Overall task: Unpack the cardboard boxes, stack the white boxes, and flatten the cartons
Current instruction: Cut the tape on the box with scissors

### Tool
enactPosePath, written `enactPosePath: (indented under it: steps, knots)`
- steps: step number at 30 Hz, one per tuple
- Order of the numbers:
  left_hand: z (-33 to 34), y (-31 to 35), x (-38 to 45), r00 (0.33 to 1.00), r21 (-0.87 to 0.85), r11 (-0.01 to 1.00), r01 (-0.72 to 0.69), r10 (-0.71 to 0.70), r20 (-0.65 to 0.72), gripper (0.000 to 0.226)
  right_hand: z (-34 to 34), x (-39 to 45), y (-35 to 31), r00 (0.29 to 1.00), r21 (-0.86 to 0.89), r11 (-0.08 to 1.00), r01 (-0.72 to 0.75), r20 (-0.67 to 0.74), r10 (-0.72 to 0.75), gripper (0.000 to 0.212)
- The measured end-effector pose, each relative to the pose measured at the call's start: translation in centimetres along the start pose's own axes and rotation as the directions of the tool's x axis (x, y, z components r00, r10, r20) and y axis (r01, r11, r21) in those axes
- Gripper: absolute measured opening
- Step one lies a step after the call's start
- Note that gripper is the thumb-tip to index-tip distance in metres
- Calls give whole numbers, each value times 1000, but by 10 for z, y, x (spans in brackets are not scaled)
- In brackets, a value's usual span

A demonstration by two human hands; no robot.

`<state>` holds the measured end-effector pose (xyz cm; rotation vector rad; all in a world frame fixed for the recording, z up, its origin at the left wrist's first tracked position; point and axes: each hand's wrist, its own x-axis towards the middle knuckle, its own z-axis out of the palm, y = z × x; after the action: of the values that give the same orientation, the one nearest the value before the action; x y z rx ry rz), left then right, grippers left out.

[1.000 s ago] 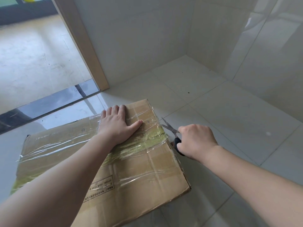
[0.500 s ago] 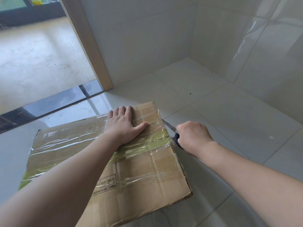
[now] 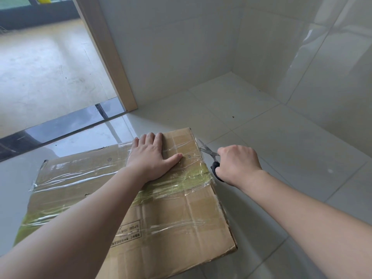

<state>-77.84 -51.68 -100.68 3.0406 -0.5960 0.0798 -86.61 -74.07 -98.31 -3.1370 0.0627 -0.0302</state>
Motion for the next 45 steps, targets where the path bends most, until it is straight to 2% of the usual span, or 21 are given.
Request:
enactPosePath:
  steps: [2,7,12,17,20,22,28,34,38,40,42,43,45]
  knots:
    - [-1,0,0,1000,-5,1000,2,-2,7,101,0,6,-2,1000,25,1000,10,4,-10,19]
    - [0,0,1,1000,-17,1000,6,-5,9,101,1,13,-6,1000,52,998,25,11,-25,34]
    - [-1,-1,1,1000,-30,1000,-7,7,5,100,1,15,-3,999,-14,1000,3,-37,-4,23]
    - [-1,-2,1,1000,-48,999,-4,4,8,98,-2,29,-1,998,-45,998,-40,-51,37,29]
    - [0,-2,1,1000,-38,999,-4,4,1,99,1,35,-3,998,-42,999,-18,-62,15,19]
    - [1,-3,1,1000,-42,999,-6,6,-1,100,0,39,-4,999,-21,1000,-3,-52,1,12]
    - [-2,-2,-1,1000,-57,998,-11,12,7,96,-11,39,0,999,-23,999,36,5,-36,13]
    - [-11,4,-12,996,-104,992,-66,71,46,94,-34,20,26,985,78,997,-12,175,-1,5]
    - [-19,16,-22,984,-102,990,-95,109,144,97,-56,-7,52,916,231,973,-22,396,-73,9]
    - [-25,25,-25,974,-131,978,-162,179,135,88,-65,-20,64,887,243,970,-25,452,-90,15]
    - [-32,39,-28,934,-192,925,-328,349,82,73,-70,-31,71,896,211,977,-20,438,-77,12]
    - [-34,48,-29,901,-227,886,-404,428,69,67,-73,-36,71,913,135,991,1,405,-56,10]
    - [-35,65,-32,853,-292,837,-462,509,112,62,-75,-45,74,947,-113,993,34,320,4,40]
